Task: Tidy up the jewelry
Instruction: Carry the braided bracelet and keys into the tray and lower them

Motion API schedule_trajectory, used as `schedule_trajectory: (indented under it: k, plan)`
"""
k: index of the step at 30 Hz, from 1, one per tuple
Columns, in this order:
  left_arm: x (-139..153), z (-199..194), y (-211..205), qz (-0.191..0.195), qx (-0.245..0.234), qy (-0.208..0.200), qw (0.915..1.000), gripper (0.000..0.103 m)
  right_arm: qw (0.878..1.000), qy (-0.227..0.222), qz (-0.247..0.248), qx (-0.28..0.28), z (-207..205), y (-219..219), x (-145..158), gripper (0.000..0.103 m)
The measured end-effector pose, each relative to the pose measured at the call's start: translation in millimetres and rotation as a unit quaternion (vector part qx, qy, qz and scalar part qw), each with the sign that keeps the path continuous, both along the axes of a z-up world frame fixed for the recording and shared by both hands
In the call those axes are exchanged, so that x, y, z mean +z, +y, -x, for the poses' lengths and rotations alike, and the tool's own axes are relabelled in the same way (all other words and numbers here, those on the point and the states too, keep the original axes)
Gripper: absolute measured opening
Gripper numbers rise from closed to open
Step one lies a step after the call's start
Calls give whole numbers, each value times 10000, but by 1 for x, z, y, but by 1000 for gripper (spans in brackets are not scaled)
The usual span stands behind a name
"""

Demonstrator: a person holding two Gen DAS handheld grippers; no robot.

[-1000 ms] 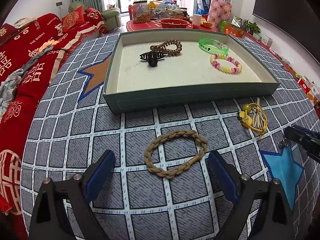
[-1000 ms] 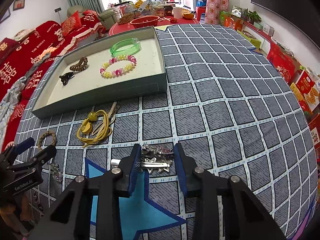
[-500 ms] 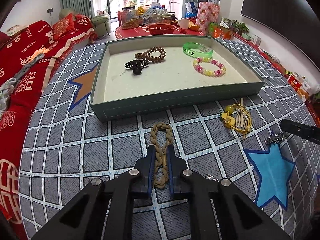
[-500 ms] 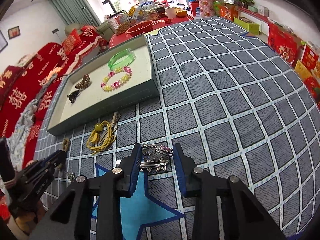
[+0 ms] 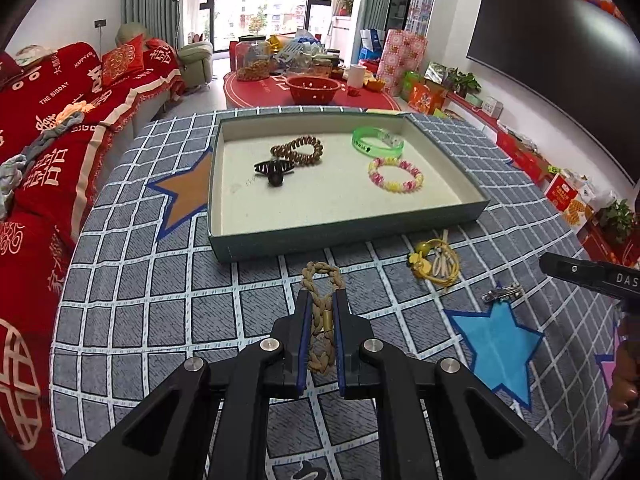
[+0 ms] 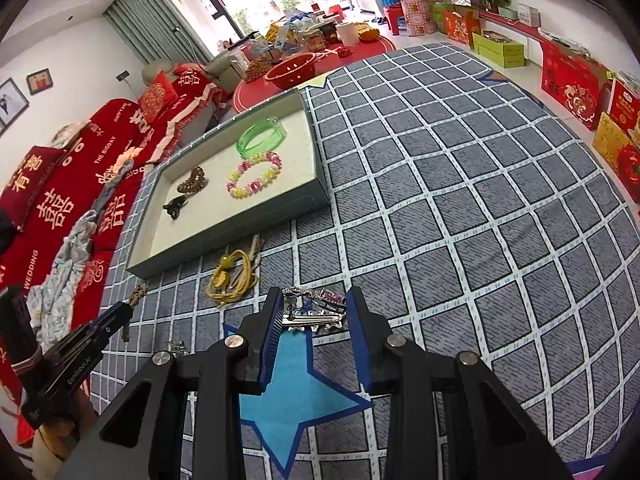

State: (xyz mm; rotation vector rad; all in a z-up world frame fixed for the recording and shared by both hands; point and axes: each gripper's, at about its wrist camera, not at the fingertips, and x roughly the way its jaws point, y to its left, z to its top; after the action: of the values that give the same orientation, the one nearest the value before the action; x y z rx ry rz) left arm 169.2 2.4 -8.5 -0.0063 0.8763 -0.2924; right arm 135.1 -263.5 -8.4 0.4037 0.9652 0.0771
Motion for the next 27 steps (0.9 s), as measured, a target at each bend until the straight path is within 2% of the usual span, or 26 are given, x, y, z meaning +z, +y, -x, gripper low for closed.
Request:
schedule_trajectory:
  k: [8,15,20,27]
  plan:
    - [38,-2,5,153,-60,-285,9995,24,9994,-244,-69,234,-13,11,30,35]
    - [66,-19,7,61,-58,-543,9985,24,9979,-464,4,456,-42,25,61,35]
    - [79,-41,11,138,9,-560,9983,24,9967,-540,33,604,-70,36,80,35]
    - [85,-74,9,-93,42,-613,9981,24,9953,-614,143,733,-106,47,93,35]
